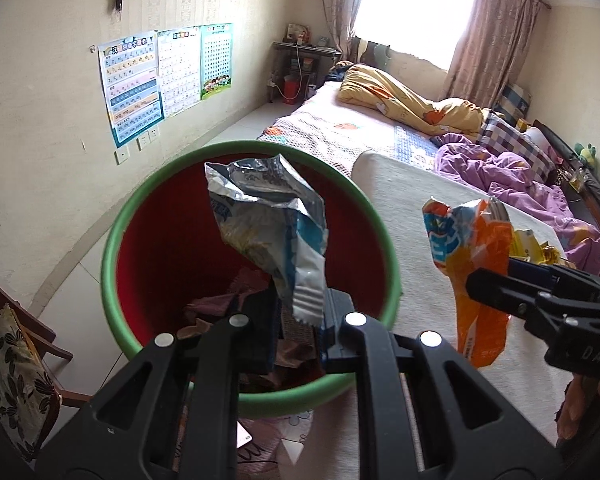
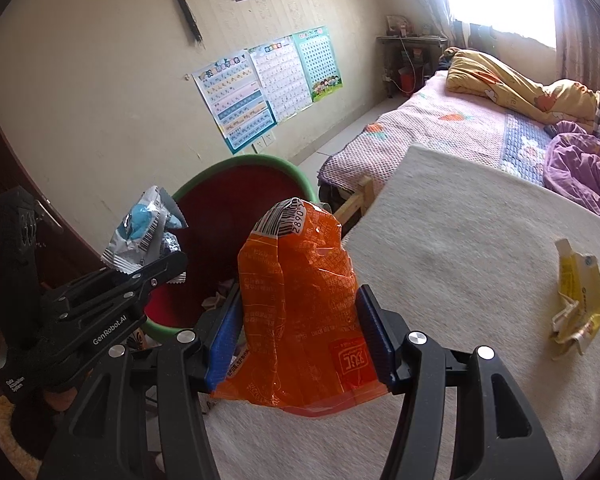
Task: Collect trash
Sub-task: 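Carry the chip bag and orange bag over the red bucket, then open both grippers to drop the chip bag and orange bag into the bucket, then grasp the yellow carton with the left gripper while the right gripper grasps the gold wrapper, then carry the yellow carton and gold wrapper over the red bucket, then open both grippers to drop the carton and wrapper into the bucket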
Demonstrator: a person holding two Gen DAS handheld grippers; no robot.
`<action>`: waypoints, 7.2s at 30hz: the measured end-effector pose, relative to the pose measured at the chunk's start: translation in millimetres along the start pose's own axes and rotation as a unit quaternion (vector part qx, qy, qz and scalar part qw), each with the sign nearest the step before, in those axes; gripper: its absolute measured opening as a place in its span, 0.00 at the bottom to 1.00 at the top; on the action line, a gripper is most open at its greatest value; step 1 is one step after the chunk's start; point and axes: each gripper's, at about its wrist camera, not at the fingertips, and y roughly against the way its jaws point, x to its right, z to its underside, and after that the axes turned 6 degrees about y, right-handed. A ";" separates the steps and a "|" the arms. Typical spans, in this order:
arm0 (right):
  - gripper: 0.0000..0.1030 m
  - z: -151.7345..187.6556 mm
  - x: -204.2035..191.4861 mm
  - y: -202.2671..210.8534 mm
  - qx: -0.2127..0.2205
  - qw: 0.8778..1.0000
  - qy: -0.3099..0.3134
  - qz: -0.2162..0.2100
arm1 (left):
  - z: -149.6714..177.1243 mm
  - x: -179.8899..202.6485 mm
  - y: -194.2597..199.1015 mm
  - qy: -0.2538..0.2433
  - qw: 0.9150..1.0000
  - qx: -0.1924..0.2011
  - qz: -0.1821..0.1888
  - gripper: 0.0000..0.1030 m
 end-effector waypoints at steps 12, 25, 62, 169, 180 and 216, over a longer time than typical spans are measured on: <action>0.53 -19.7 -24.7 -18.1 0.010 1.000 0.006 -0.002 | -10.5 -19.7 -13.9 -0.006 1.000 -0.012 0.002 0.14; 0.53 -37.8 -29.0 -40.2 0.007 1.000 0.004 -0.001 | -19.7 -33.7 -36.7 -0.007 0.999 -0.031 0.006 0.14; 0.39 78.5 298.0 68.8 -0.089 0.963 -0.096 0.234 | 24.8 183.2 -20.5 -0.087 0.991 -0.026 0.099 0.65; 0.18 42.9 43.8 60.2 0.011 1.000 0.027 0.006 | 22.6 96.9 31.1 -0.026 0.997 0.027 0.064 0.33; 0.18 24.5 27.3 44.4 0.015 0.999 0.038 0.003 | 3.0 71.5 34.2 -0.019 0.997 0.039 0.068 0.33; 0.18 -17.8 -9.3 -7.2 0.016 0.998 0.061 -0.001 | -43.0 2.0 15.7 -0.001 0.997 0.048 0.061 0.24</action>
